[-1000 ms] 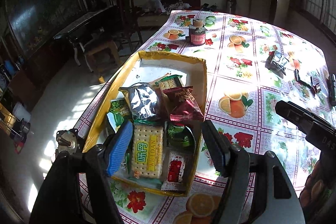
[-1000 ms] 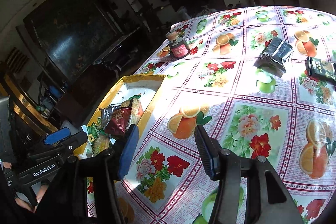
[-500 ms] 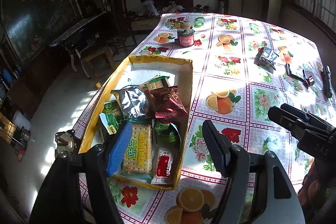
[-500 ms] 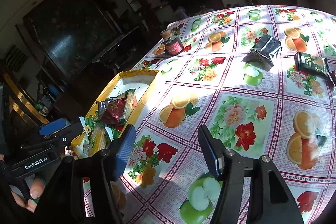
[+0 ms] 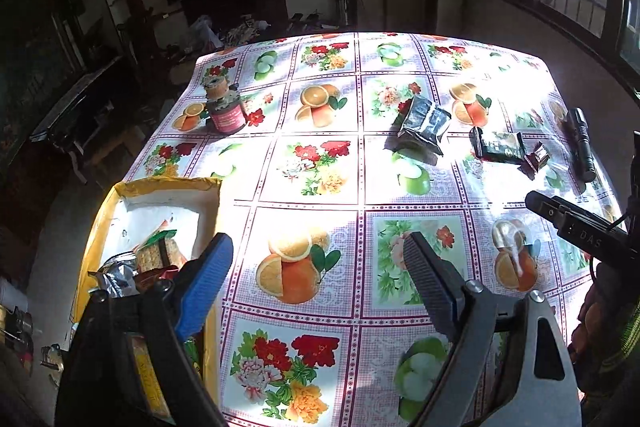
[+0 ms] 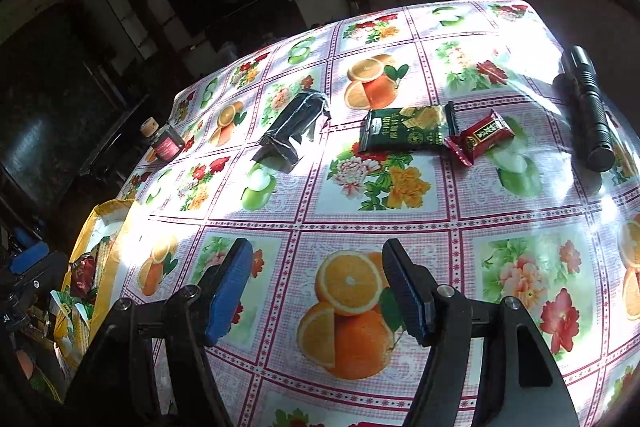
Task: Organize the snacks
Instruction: 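Move both tools from the tray back to the loose snacks, then grasp the dark foil bag with the left tool while the right tool grasps the red candy bar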
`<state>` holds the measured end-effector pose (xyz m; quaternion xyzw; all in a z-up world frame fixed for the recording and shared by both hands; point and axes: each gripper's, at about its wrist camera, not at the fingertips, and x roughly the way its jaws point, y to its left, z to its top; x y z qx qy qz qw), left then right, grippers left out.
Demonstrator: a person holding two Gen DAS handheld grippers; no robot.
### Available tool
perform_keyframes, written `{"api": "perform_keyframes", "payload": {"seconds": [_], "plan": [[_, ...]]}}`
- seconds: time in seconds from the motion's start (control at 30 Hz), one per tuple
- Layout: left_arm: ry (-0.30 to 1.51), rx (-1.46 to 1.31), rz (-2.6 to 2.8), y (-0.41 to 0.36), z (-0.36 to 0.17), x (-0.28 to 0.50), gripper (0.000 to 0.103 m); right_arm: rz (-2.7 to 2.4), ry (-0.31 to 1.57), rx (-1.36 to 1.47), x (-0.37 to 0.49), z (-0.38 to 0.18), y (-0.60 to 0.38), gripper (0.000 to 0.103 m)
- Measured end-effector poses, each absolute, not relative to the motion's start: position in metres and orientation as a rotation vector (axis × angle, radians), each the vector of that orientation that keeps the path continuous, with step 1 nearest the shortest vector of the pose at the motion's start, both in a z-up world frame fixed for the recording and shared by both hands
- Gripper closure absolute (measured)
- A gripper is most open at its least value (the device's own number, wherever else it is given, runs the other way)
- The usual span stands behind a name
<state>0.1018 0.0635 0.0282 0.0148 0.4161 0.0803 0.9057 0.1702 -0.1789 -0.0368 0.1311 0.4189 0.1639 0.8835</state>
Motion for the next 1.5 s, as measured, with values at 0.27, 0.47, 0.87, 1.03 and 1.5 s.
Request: {"api": "perform_keyframes", "payload": {"seconds": [0.27,0.47,0.87,1.03,1.5], "plan": [[0.925,0.026,0.036,0.031,0.006,0.196,0.016,0.192,0.908,0.380,0.220,-0.054,-0.234,0.036],[0.972,-0.001,-0.055,0.012,-0.013,0.251,0.016,0.132,0.928,0.388,0.250,-0.062,-0.239,0.041],[1.044,0.049,-0.038,-0.010,-0.053,0.322,0.016,0.049,0.911,0.038,0.278,-0.064,-0.207,0.050],[1.056,0.005,-0.035,-0.009,-0.067,0.329,0.034,0.094,0.906,-0.023,0.274,-0.064,-0.204,0.083],[1.086,-0.166,-0.084,0.039,-0.050,0.247,0.046,0.292,0.910,0.156,0.219,-0.055,-0.207,0.085]]}}
